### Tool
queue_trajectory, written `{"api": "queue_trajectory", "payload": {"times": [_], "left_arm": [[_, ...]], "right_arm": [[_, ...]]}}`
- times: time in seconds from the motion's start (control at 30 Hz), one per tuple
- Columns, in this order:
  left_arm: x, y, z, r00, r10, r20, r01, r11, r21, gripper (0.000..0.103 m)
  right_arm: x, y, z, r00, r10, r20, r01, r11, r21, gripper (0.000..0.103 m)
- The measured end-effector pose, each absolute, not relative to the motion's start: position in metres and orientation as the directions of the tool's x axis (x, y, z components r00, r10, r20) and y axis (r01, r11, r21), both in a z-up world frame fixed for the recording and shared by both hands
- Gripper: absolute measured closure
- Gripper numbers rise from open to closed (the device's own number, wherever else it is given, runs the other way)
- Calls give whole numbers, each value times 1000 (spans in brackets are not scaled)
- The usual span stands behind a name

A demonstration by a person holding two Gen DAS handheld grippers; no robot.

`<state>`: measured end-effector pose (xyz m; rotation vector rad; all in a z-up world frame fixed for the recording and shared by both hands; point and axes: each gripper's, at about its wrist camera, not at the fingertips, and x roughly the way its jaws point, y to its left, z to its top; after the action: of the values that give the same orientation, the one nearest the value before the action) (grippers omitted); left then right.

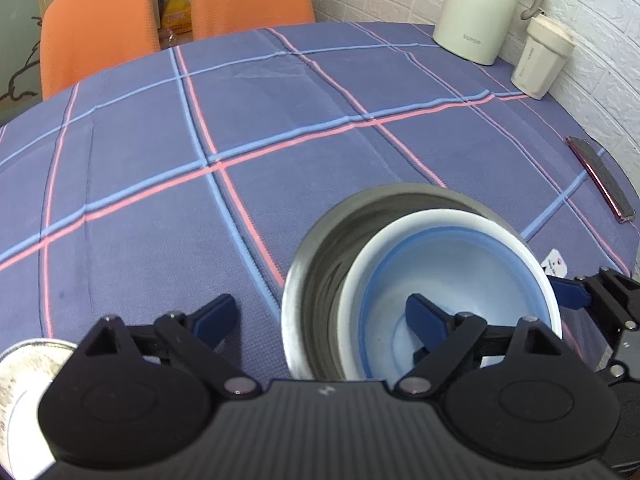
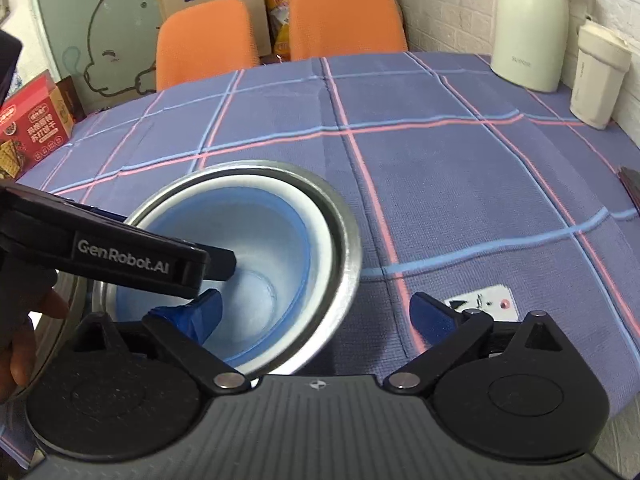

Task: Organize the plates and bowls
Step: 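Move the left tool to the nested bowls and grasp the steel rim, then lift the nested bowls onto the plate stack and open the left tool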

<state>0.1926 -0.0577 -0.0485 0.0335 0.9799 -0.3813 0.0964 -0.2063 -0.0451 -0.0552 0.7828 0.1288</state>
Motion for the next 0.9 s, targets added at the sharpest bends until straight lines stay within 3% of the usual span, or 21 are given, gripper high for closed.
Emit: {"api": "queue_trajectory", "payload": {"times": [0.17, 0.23, 0.27, 0.3, 0.37, 0.43, 0.73, 0.9], "left_arm": [[185, -62, -49, 516, -303, -801, 338, 931, -134, 17], [182, -66, -48, 516, -319, -795, 352, 925, -142, 24], [180, -68, -45, 513, -341, -788, 367, 917, -158, 37], [179, -71, -43, 500, -349, -792, 370, 913, -169, 42], [184, -70, -42, 488, -342, -803, 344, 921, -184, 46], [188, -66, -39, 465, -363, -808, 336, 916, -219, 53], [176, -42, 13, 531, -378, -758, 363, 910, -200, 53], [155, 10, 39, 602, -289, -745, 282, 949, -141, 53]], "right_arm": [[91, -199, -48, 720, 109, -685, -155, 988, -6, 17], [89, -198, -49, 732, 116, -671, -150, 989, 7, 18], [89, -196, -49, 737, 124, -664, -151, 988, 16, 19], [90, -195, -49, 740, 133, -659, -152, 988, 29, 20], [90, -187, -49, 741, 156, -653, -169, 985, 44, 28], [91, -182, -48, 735, 145, -663, -156, 987, 43, 28], [89, -175, -11, 766, 171, -620, -162, 984, 72, 27], [82, -144, 9, 787, 231, -572, -246, 968, 53, 26]]}}
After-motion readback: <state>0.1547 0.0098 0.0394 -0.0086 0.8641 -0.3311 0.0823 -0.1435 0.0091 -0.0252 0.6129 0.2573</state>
